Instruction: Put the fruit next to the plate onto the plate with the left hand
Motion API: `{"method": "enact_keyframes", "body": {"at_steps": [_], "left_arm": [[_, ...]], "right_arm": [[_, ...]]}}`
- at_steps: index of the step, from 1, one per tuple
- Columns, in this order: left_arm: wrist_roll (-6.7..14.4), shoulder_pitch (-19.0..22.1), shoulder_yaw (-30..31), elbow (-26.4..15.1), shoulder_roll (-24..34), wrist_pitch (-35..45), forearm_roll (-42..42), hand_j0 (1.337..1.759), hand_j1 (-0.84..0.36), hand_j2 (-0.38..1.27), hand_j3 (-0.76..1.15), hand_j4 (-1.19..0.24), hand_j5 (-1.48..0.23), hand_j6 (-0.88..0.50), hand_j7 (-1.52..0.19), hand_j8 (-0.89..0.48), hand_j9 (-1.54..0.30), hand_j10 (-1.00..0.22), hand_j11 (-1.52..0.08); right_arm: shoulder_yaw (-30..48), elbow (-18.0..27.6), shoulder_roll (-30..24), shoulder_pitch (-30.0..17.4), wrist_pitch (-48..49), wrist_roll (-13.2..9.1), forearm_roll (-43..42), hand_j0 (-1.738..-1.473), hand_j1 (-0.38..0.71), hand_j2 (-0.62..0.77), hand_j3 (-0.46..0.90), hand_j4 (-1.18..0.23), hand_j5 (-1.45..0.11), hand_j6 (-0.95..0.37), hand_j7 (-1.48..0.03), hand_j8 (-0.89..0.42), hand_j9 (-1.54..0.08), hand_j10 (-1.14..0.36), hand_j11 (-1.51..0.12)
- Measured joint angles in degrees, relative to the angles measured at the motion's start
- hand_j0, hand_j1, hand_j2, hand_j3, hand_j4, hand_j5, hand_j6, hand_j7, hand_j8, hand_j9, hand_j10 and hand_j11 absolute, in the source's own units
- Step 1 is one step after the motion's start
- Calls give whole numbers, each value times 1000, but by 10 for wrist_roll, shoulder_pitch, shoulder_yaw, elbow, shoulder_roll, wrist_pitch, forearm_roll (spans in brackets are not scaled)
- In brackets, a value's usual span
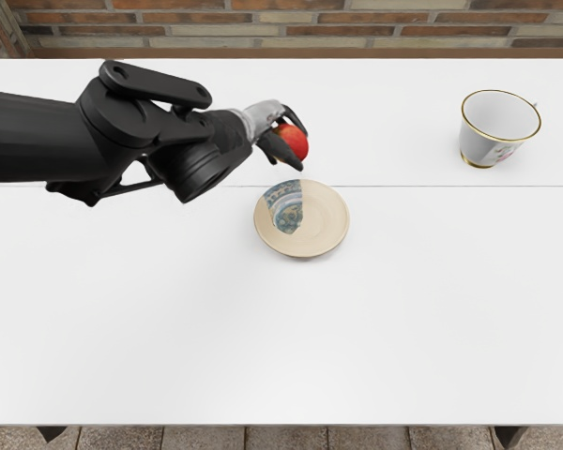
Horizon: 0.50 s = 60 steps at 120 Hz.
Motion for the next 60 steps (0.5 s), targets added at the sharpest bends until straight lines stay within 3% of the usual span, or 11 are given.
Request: {"method": "enact_keyframes", "body": {"at_steps": [60], "left_arm": [[2, 25, -25, -13, 0, -7, 0, 1603, -546, 493, 0, -268, -1328, -31, -1273, -65, -1274, -593, -1311]], "right_arm": [[0, 0, 0, 0, 0, 0, 0, -1658, -337, -2, 0, -10, -13, -10, -13, -10, -13, -10, -13]]}}
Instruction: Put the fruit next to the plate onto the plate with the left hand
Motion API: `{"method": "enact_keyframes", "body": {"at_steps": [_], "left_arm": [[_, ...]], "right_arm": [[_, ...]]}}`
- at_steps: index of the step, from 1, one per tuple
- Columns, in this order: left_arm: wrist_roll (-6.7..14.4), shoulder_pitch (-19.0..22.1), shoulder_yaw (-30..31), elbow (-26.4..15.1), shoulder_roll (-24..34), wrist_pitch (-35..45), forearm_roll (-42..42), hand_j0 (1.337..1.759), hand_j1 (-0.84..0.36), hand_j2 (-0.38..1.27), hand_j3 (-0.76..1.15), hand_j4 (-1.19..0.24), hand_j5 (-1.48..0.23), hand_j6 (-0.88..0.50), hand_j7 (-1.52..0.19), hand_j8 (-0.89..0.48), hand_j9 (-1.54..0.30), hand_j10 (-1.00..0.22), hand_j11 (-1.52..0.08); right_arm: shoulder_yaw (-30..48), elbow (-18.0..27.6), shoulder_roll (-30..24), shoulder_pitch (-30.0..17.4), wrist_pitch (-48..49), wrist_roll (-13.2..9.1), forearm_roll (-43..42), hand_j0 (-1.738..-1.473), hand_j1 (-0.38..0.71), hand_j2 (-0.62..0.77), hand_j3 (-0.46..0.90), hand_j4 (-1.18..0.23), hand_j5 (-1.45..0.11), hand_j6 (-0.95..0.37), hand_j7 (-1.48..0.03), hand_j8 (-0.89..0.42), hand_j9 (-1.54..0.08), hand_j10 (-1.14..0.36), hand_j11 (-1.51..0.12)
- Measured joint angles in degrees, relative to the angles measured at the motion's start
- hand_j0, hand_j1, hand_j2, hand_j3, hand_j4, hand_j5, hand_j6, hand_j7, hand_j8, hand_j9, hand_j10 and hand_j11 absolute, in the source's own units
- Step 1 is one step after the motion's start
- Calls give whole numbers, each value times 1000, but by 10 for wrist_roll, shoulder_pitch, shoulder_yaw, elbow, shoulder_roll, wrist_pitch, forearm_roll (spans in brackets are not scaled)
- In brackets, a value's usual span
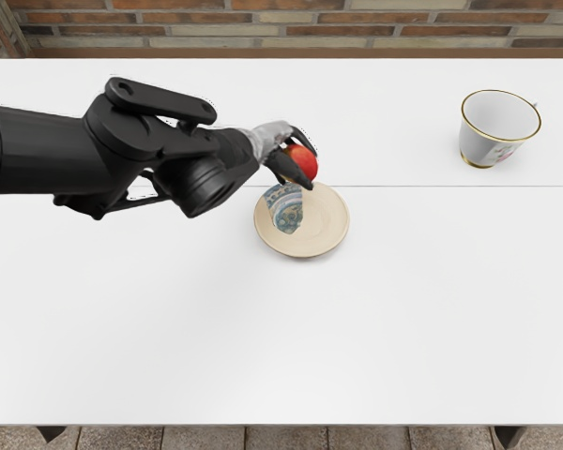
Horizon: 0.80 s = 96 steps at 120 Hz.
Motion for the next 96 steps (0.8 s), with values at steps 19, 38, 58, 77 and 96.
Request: {"method": "enact_keyframes", "body": {"at_steps": [19, 38, 58, 77, 96], "left_arm": [[0, 27, 1, -1, 0, -1, -1, 1602, -555, 504, 0, -246, -1338, -20, -1267, -57, -1263, -584, -1298], [0, 30, 0, -1, 0, 5, 1, 1631, -154, 266, 0, -199, -697, -48, -655, -52, -657, -456, -672], [0, 24, -1, -1, 0, -3, 3, 1646, 124, 118, 0, -90, -311, -25, -292, -13, -294, -216, -300], [0, 18, -1, -3, 0, -9, 3, 1652, 243, 55, 0, -44, -146, -14, -137, -8, -138, -102, -141], [50, -16, 16, -75, 202, -196, 2, 1655, 298, 25, 0, -22, -70, -9, -66, -6, -66, -49, -67]], "right_arm": [[0, 0, 0, 0, 0, 0, 0, -1658, -337, -2, 0, -10, -13, -10, -13, -10, -13, -10, -13], [0, 0, 0, 0, 0, 0, 0, -1658, -337, -2, 0, -10, -13, -10, -13, -10, -13, -10, -13], [0, 0, 0, 0, 0, 0, 0, -1658, -337, -2, 0, -10, -13, -10, -13, -10, -13, -10, -13], [0, 0, 0, 0, 0, 0, 0, -1658, -337, -2, 0, -10, -13, -10, -13, -10, -13, -10, -13], [0, 0, 0, 0, 0, 0, 0, -1658, -337, -2, 0, -10, -13, -10, -13, -10, -13, -10, -13]]}}
